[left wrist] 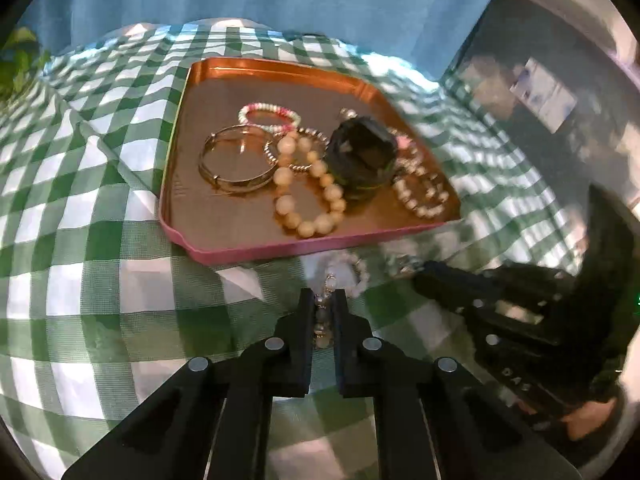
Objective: Organize jewelry
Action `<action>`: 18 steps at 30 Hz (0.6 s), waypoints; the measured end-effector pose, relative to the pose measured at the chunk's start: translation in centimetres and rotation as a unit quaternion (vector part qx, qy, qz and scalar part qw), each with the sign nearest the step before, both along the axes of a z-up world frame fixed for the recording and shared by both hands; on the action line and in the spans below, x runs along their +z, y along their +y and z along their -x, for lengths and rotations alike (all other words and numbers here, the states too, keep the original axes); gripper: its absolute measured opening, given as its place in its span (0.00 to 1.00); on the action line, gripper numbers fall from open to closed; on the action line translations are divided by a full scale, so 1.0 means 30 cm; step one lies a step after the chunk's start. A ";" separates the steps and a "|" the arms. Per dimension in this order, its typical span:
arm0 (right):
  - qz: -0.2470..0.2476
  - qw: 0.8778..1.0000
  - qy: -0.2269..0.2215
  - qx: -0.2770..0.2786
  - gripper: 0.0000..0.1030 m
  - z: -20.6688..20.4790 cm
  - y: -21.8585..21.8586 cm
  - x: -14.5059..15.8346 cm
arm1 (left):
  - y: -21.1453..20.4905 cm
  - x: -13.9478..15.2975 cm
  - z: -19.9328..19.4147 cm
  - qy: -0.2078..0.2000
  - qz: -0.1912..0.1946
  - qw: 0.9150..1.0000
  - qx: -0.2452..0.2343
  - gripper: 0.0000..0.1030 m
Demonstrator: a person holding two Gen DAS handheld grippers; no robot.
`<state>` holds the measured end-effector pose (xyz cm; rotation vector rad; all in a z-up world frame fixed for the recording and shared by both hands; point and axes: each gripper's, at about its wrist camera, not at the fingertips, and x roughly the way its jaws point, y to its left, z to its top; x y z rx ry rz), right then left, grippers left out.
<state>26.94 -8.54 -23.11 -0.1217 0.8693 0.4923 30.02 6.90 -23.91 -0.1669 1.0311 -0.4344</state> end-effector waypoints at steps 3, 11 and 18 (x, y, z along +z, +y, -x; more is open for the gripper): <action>-0.018 1.000 -0.001 -0.006 0.04 0.000 -0.015 0.021 | -0.011 0.027 0.012 -0.016 -0.010 1.000 0.005 0.08; -0.031 0.999 -0.031 -0.030 0.04 0.020 -0.068 0.107 | -0.032 0.127 0.078 -0.049 -0.024 0.997 0.048 0.08; -0.041 0.997 -0.051 -0.048 0.04 0.128 -0.073 0.209 | -0.054 0.233 0.206 -0.062 -0.022 0.994 0.090 0.08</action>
